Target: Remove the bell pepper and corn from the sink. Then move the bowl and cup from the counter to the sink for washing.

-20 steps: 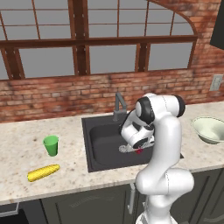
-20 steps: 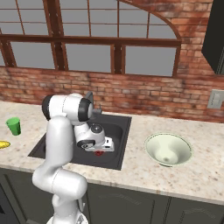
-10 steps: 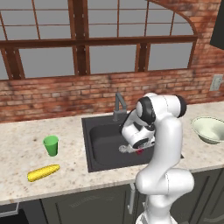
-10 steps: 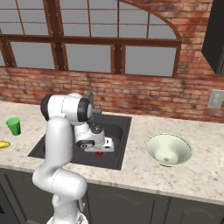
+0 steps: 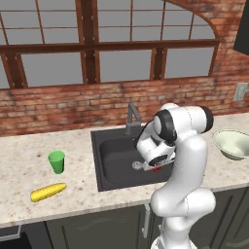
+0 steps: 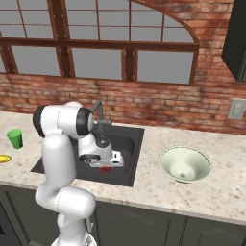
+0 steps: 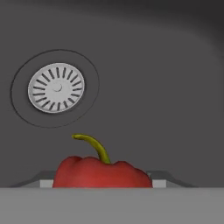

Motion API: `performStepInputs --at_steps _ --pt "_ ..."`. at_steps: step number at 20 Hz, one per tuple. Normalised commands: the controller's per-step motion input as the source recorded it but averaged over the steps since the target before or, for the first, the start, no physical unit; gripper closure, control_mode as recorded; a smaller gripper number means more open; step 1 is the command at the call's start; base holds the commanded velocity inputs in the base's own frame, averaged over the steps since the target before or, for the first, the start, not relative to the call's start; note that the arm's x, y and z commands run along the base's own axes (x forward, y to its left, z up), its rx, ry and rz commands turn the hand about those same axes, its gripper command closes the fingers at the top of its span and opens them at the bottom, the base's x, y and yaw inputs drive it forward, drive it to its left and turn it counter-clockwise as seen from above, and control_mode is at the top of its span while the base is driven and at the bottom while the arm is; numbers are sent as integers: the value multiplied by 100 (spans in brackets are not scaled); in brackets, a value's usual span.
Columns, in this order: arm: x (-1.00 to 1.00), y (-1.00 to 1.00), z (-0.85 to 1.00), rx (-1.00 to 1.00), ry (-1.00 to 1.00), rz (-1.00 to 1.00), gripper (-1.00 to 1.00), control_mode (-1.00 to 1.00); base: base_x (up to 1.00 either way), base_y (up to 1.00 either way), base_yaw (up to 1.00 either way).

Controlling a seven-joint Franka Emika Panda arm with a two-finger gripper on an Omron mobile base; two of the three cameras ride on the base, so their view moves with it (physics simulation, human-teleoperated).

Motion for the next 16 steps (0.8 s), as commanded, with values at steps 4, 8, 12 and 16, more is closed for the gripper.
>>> performStepInputs --at_steps 4,8,12,16 --pt "-19 0 42 1 4 3 100 -100 0 0 0" --pt "-16 0 44 1 8 5 100 -100 0 0 0" --pt "-5 0 47 1 8 2 100 -100 0 0 0" --pt "6 -1 53 1 1 8 100 -100 0 0 0"
